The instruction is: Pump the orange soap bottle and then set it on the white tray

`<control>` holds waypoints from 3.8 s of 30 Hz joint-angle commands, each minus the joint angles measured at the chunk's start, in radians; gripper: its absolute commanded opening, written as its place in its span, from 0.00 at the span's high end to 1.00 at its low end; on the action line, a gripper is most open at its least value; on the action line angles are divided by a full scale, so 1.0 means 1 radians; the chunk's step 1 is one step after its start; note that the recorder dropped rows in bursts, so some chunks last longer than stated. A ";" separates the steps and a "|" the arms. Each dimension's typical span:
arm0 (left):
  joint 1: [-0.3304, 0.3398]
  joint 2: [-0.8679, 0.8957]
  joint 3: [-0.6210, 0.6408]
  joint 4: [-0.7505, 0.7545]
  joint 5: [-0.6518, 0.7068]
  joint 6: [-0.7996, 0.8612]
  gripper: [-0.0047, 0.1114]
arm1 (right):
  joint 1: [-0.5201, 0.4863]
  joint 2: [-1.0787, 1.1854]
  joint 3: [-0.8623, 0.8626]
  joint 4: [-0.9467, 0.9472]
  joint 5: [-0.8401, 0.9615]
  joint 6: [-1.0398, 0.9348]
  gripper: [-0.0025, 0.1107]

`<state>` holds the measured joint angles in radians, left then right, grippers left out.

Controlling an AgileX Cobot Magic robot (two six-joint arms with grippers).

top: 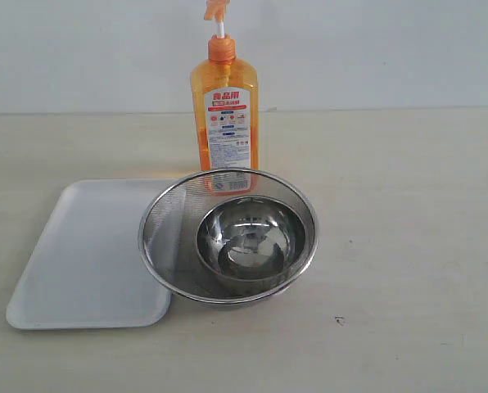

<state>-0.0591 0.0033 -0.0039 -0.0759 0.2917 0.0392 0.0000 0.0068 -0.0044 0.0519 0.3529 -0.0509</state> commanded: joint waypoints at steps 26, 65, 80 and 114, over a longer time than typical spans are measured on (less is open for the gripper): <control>0.006 -0.003 0.004 -0.011 0.001 0.008 0.92 | 0.000 -0.007 0.004 -0.012 -0.011 -0.008 0.98; 0.006 -0.003 0.004 -0.011 0.001 0.008 0.92 | 0.000 -0.007 0.004 -0.007 -0.161 -0.007 0.98; 0.006 -0.003 0.004 -0.011 0.001 0.008 0.92 | 0.000 -0.007 -0.036 0.042 -0.273 0.035 0.98; 0.006 -0.003 0.004 -0.011 0.001 0.008 0.92 | 0.000 0.262 -0.408 0.044 0.004 -0.026 0.98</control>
<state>-0.0591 0.0033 -0.0039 -0.0759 0.2917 0.0430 0.0000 0.2627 -0.4016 0.0930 0.3734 -0.0692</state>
